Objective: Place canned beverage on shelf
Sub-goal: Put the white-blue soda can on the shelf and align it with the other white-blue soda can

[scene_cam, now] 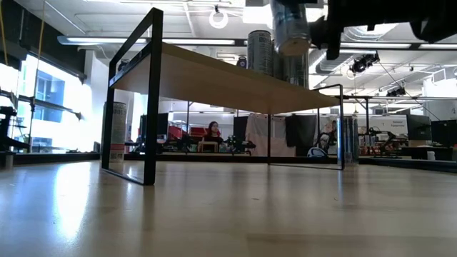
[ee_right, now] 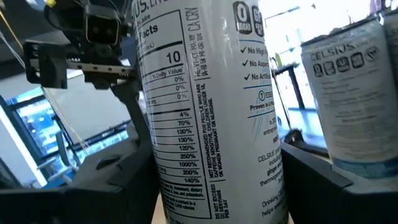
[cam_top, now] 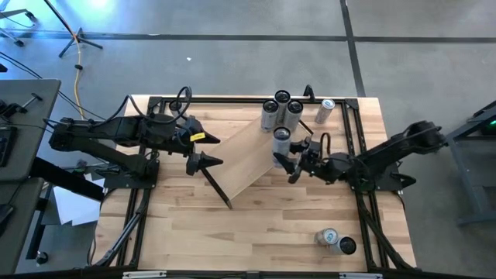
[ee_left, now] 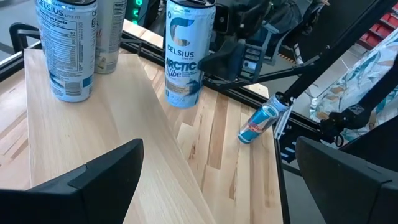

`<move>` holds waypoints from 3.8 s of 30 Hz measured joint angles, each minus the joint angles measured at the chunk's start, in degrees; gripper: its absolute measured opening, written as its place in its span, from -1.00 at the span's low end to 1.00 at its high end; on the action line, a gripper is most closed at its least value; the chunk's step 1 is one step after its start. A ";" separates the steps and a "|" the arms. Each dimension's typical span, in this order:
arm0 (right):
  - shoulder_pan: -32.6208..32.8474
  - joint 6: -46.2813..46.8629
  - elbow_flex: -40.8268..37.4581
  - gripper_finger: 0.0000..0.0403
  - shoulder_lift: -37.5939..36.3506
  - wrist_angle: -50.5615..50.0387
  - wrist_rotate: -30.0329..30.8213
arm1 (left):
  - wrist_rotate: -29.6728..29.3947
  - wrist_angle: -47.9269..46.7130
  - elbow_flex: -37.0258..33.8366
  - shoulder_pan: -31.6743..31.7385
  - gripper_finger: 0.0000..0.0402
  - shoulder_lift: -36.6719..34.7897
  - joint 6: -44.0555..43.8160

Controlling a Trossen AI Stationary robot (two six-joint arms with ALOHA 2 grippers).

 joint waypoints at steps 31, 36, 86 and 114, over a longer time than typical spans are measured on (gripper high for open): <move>-6.63 -7.73 0.15 0.30 12.02 7.35 -5.57 | -0.95 -0.02 0.00 0.00 0.93 0.00 -4.02; -6.63 -8.05 0.15 0.30 12.02 7.26 -4.92 | -0.97 -0.04 0.00 0.00 0.93 0.00 -4.38; -7.04 -3.02 0.13 0.49 11.96 4.35 -8.36 | -0.97 -2.19 0.02 -0.02 0.93 0.15 -4.39; -6.83 -3.04 0.02 0.98 12.04 -1.68 -7.45 | -0.97 -2.19 0.02 -0.02 0.93 0.15 -4.35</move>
